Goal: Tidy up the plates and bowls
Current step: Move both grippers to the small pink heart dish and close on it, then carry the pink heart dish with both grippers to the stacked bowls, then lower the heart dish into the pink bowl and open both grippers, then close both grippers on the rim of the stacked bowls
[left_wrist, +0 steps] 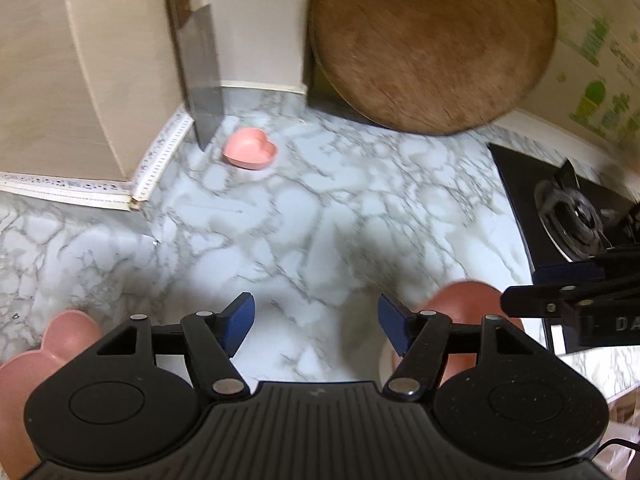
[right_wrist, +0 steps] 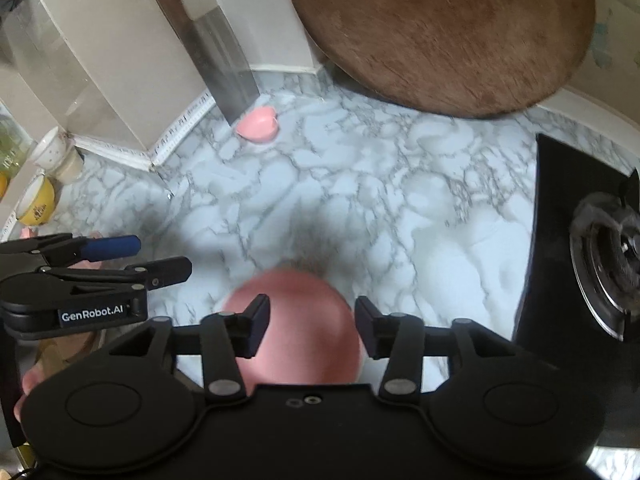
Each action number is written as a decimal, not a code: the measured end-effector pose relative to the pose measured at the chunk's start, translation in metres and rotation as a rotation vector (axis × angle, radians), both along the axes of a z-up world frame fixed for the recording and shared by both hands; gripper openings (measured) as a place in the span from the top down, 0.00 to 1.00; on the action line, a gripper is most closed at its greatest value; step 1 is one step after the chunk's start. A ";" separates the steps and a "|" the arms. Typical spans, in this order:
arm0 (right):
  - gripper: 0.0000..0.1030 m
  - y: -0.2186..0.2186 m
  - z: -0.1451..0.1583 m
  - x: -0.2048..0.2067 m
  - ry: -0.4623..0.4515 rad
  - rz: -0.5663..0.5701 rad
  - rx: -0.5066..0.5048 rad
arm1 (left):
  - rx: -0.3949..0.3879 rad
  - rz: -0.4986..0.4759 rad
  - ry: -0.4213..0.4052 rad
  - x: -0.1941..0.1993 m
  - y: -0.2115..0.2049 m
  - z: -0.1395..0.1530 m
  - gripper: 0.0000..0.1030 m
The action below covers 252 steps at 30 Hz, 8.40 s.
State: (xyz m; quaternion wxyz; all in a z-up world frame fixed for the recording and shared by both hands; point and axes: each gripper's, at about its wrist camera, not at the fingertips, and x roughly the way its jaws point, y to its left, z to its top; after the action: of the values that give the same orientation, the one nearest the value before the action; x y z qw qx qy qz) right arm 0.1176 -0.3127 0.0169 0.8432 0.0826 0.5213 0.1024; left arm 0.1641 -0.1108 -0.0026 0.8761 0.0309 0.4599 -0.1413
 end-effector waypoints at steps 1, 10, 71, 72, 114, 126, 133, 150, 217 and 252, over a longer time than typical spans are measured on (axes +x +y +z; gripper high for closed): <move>0.51 0.000 0.002 0.004 -0.007 0.003 0.001 | 0.000 0.009 -0.001 0.003 0.003 0.001 0.34; 0.48 0.001 0.017 0.048 -0.025 0.044 0.025 | -0.020 0.082 -0.010 0.038 0.014 0.007 0.24; 0.79 0.086 -0.121 0.308 0.168 0.102 0.163 | -0.088 0.439 0.100 0.240 0.028 -0.096 0.83; 0.80 0.087 -0.122 0.308 0.169 0.102 0.158 | -0.096 0.440 0.106 0.241 0.028 -0.098 0.86; 0.94 0.003 0.008 0.103 0.022 -0.037 0.099 | -0.134 0.019 0.092 0.071 -0.052 0.011 0.90; 0.94 -0.015 0.004 0.020 0.030 -0.114 0.125 | -0.105 -0.101 0.132 0.004 -0.066 0.007 0.90; 0.94 -0.019 -0.013 -0.013 0.069 -0.147 0.149 | -0.079 -0.137 0.174 -0.022 -0.071 -0.010 0.90; 0.94 -0.021 -0.055 -0.027 0.159 -0.176 0.160 | -0.007 -0.153 0.227 -0.028 -0.081 -0.047 0.90; 0.63 -0.025 -0.014 -0.087 -0.140 -0.032 0.107 | -0.102 -0.132 0.067 -0.053 -0.030 -0.021 0.34; 0.20 -0.004 -0.081 -0.042 -0.015 -0.014 0.036 | -0.101 -0.094 0.179 -0.012 -0.063 -0.076 0.34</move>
State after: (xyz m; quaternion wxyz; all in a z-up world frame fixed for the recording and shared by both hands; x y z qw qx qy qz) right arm 0.0761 -0.3170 -0.0639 0.8460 0.1008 0.5126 0.1066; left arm 0.1521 -0.1742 -0.0785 0.8245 -0.0044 0.5264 -0.2075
